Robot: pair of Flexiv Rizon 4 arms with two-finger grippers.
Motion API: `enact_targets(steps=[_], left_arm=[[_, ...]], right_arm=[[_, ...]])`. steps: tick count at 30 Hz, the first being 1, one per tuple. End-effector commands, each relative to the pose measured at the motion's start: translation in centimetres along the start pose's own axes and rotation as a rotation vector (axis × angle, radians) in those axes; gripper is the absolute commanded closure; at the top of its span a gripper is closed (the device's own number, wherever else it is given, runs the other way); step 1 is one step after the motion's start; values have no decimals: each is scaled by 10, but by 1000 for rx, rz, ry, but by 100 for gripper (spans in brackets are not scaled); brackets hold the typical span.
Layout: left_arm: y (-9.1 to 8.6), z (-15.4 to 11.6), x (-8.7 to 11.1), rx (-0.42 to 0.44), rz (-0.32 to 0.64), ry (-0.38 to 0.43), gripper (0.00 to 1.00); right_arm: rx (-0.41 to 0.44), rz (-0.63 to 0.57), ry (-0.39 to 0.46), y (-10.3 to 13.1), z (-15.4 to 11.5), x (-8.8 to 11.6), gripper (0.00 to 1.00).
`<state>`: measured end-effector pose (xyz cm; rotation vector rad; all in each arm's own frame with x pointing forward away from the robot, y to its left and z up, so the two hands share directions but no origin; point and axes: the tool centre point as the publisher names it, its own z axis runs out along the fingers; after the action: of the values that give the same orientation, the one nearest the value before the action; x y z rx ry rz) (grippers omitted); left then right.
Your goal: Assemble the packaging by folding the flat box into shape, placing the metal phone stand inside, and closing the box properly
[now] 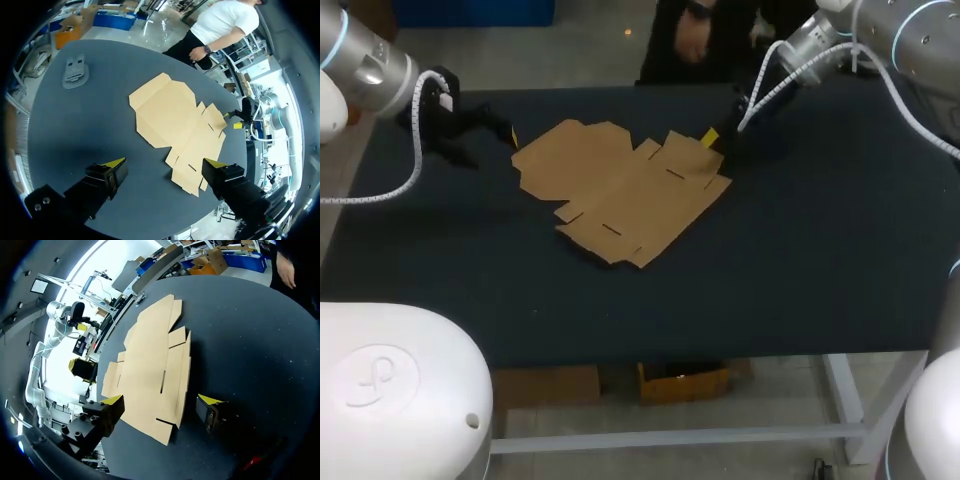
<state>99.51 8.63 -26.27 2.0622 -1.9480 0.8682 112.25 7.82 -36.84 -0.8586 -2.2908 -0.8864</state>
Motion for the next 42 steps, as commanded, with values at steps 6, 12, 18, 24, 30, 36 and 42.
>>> enact_targets(steps=[6,12,18,24,30,36,42], left_arm=[[0,-1,1,-1,-1,-3,0],[0,-1,1,-1,-1,-3,0],[0,-1,1,-1,-1,-3,0],[0,-1,1,-1,-1,-3,0],[0,-1,1,-1,-1,-3,0],[6,-2,1,2,-3,4,0],[15,-6,1,14,-4,15,0]], right_arm=[[3,0,5,1,-1,-2,0],[34,40,-50,2,-5,0,0],[94,86,-134,11,-7,-2,0],[157,62,-123,29,-1,-5,0],[237,55,-147,40,12,-11,0],[265,62,-154,41,22,-21,4],[293,65,-165,44,31,-27,49]])
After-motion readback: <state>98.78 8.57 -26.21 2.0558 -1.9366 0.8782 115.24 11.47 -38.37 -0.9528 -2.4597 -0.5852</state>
